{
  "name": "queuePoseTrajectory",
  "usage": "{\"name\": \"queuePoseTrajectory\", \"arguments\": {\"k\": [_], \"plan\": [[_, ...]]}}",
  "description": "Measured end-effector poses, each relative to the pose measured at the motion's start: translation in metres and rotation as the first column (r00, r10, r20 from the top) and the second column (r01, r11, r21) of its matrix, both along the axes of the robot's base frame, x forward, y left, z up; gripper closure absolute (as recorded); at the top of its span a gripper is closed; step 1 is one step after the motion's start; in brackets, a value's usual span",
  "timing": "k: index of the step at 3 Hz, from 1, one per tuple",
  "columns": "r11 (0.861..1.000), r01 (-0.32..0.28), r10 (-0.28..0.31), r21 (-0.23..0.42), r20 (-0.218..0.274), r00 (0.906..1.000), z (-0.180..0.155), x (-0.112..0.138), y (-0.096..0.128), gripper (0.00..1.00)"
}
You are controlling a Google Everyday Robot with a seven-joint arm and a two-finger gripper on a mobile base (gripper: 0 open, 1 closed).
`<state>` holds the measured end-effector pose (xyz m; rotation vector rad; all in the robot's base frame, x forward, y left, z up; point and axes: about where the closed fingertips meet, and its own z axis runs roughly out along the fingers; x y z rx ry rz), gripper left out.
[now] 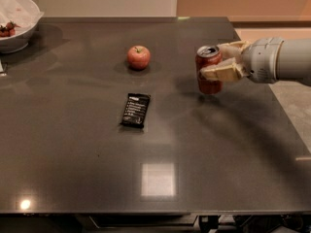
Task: Place coke can upright
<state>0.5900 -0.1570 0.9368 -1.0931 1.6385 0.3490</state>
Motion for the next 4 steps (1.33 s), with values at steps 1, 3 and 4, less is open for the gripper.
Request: {"name": "queuePoseTrajectory", "arguments": {"k": [1, 3, 4], "plan": [[1.000, -0.019, 0.018, 0.021, 0.024, 0.9995, -0.005, -0.004, -0.004, 1.00], [0.994, -0.032, 0.027, 0.108, 0.041, 0.9988, -0.017, -0.003, -0.008, 1.00], [0.985, -0.033, 0.026, 0.170, 0.046, 0.9986, -0.022, 0.001, -0.011, 1.00]]}}
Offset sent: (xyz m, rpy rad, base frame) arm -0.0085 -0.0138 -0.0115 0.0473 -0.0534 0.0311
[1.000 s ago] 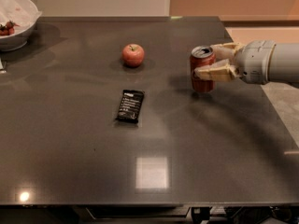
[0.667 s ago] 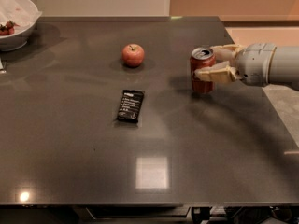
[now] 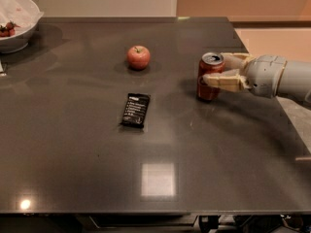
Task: Place coke can upright
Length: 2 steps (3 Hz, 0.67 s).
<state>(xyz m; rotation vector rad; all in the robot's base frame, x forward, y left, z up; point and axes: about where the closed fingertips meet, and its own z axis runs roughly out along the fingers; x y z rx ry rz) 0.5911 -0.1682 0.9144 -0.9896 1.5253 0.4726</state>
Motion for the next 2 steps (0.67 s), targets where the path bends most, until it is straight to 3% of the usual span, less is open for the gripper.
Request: {"name": "queuePoseTrajectory", "arguments": {"k": [2], "plan": [[0.998, 0.009, -0.008, 0.064, -0.011, 0.9999, -0.0061, 0.0035, -0.0053, 0.59]]}}
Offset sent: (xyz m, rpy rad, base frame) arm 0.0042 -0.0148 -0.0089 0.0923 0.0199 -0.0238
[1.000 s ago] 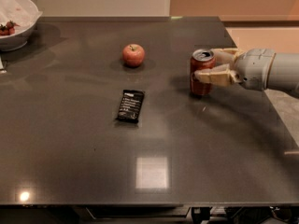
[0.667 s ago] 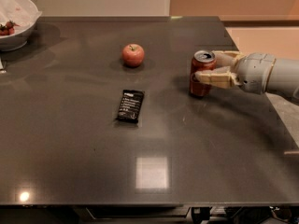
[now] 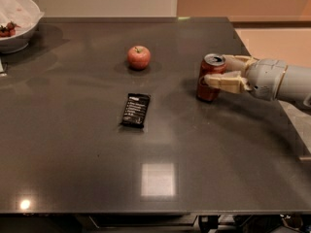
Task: Place coke can upright
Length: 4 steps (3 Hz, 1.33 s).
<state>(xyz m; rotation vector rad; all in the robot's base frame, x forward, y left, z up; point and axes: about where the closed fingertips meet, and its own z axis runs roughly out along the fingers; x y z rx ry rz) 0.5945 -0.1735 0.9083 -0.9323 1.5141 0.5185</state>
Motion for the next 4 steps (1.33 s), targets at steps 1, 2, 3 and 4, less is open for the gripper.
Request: {"name": "queuePoseTrajectory", "arguments": {"k": [1, 2, 3, 4], "plan": [[1.000, 0.000, 0.000, 0.011, -0.008, 1.0000, -0.0019, 0.0002, -0.0012, 0.35], [1.000, -0.004, 0.005, 0.008, -0.016, 0.9999, -0.0036, 0.0004, -0.0001, 0.13], [1.000, -0.009, 0.009, 0.008, -0.016, 0.9998, -0.0036, 0.0006, 0.0025, 0.00], [1.000, -0.009, 0.009, 0.008, -0.016, 0.9998, -0.0036, 0.0006, 0.0026, 0.00]]}}
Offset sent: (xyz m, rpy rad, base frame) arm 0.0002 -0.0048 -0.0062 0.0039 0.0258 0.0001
